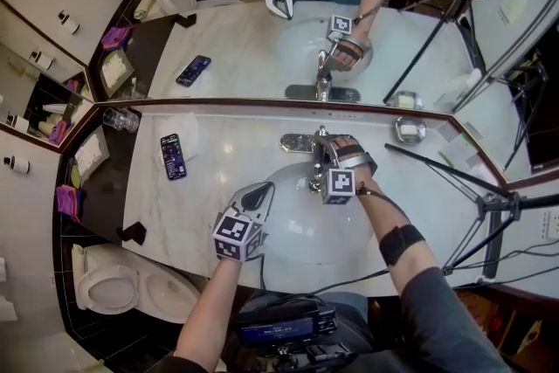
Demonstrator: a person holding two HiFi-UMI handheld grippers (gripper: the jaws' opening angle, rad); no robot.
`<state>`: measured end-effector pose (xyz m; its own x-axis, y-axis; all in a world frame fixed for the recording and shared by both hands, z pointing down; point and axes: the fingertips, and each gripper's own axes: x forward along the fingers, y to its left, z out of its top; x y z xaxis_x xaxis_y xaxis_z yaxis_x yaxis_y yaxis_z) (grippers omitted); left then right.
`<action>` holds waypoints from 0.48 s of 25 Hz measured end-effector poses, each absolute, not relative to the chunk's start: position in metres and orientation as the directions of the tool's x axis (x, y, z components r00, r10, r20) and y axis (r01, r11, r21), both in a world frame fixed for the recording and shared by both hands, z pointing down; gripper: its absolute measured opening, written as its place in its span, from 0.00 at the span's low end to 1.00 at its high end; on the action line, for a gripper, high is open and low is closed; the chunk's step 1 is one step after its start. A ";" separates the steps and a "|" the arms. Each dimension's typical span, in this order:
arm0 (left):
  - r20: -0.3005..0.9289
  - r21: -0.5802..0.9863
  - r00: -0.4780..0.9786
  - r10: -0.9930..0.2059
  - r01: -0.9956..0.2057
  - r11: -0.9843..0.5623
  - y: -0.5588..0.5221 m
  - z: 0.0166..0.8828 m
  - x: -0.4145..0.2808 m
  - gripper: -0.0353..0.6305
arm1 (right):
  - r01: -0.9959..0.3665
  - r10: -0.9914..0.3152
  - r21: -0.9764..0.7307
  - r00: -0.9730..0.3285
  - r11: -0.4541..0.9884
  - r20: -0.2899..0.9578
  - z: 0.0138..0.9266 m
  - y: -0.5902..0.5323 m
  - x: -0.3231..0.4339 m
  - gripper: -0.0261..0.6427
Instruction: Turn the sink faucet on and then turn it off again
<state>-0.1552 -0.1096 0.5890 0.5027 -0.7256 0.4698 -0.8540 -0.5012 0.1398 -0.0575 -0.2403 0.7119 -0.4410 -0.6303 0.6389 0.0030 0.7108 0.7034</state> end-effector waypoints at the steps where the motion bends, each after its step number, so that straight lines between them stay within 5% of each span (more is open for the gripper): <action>1: 0.470 0.141 0.504 -0.725 -0.853 -0.502 -0.110 0.590 -0.155 0.05 | -0.007 -0.625 0.694 -0.443 0.720 0.643 0.709 -0.241 -0.058 0.35; 12: 0.475 0.149 0.518 -0.711 -0.844 -0.515 -0.114 0.594 -0.147 0.05 | -0.067 -0.539 0.580 -0.468 0.812 0.701 0.704 -0.244 -0.061 0.33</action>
